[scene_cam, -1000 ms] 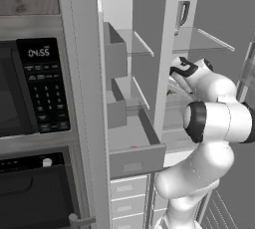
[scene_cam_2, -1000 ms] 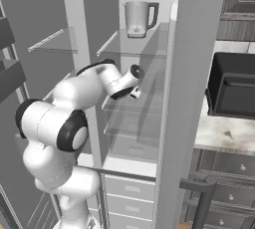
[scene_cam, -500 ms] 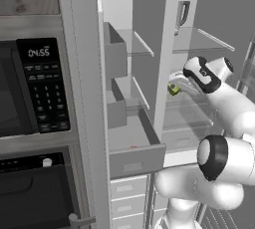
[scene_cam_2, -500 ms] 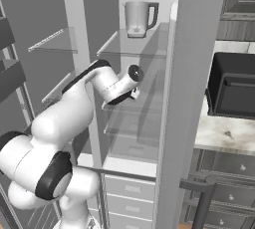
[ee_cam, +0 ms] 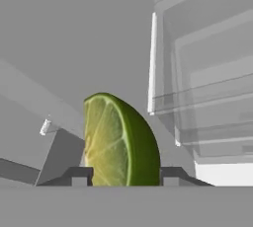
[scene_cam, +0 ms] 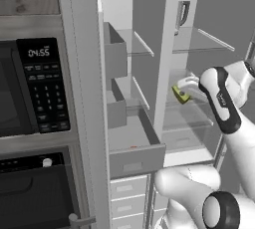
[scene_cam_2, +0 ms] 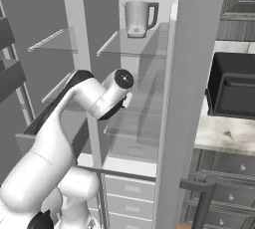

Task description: Take the lemon wedge and squash from the fridge shelf and place them in the freezer drawer to begin freezing them.

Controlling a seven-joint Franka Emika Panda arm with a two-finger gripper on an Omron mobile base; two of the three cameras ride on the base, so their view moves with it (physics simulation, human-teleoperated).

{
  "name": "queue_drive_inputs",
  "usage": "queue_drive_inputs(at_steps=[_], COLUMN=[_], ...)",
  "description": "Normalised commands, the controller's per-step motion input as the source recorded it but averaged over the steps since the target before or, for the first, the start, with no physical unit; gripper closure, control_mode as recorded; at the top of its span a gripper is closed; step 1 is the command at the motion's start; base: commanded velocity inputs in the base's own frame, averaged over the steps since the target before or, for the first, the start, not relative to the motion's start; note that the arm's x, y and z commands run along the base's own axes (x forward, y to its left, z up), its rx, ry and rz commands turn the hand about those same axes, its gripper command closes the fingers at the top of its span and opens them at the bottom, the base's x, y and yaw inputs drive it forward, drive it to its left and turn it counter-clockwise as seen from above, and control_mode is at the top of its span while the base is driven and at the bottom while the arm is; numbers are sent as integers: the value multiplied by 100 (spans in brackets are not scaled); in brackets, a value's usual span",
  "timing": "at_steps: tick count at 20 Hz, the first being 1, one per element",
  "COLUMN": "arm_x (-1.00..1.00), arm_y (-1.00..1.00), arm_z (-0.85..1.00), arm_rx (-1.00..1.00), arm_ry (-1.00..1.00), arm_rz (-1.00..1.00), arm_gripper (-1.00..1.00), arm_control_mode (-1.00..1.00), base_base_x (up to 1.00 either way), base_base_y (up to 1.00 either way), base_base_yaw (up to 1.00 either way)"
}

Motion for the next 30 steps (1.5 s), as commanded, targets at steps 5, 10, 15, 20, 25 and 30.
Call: queue_drive_inputs(at_steps=[5, 10, 15, 20, 25, 30], arm_x=[-74, 14, 39, 40, 4, 12], arm_y=[64, 85, 53, 33, 40, 31], arm_z=[0, -11, -57, -70, -43, -65], arm_rx=[0, 0, 0, 0, -4, -5], arm_ry=[24, 46, 37, 25, 4, 5], arm_rz=[0, 0, 0, 0, 0, 0], arm_gripper=[100, 100, 100, 100, 100, 100], arm_control_mode=[-100, -100, -100, -100, -100, -100], base_base_x=[0, 0, 0, 0, 0, 0], base_base_y=[0, 0, 0, 0, 0, 0], base_base_yaw=[0, 0, 0, 0, 0, 0])
